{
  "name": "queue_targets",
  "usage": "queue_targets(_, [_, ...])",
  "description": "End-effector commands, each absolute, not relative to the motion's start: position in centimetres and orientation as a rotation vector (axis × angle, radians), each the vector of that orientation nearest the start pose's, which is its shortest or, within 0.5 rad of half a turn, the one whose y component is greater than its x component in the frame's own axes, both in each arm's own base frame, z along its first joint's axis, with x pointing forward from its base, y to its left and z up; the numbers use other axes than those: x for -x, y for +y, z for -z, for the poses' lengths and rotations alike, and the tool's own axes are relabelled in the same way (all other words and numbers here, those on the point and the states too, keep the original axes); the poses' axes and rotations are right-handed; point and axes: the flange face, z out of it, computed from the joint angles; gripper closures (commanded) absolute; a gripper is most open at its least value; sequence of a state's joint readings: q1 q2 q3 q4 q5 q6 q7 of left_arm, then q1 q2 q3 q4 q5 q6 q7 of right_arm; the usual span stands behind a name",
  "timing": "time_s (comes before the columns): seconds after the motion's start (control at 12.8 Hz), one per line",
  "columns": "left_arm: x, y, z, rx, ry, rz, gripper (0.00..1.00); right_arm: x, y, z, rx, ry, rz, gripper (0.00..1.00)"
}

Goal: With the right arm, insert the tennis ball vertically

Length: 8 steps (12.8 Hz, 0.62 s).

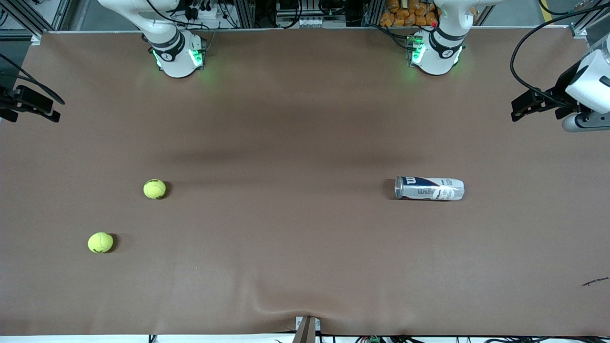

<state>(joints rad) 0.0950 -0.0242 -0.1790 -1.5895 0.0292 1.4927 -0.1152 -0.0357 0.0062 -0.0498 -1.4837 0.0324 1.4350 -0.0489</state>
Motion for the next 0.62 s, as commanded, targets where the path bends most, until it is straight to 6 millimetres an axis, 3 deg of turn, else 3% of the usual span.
queue_targets(0.0, [-53.9, -4.6, -62.7, 3.111, -0.023, -0.097, 0.00, -53.9, -4.6, -65.5, 3.096, 0.080, -0.072, 0.00])
queue_targets(0.55, [-53.9, -4.3, -62.4, 3.110, -0.028, -0.114, 0.00, -55.5, -4.9, -64.3, 3.098, 0.088, -0.026, 0.00])
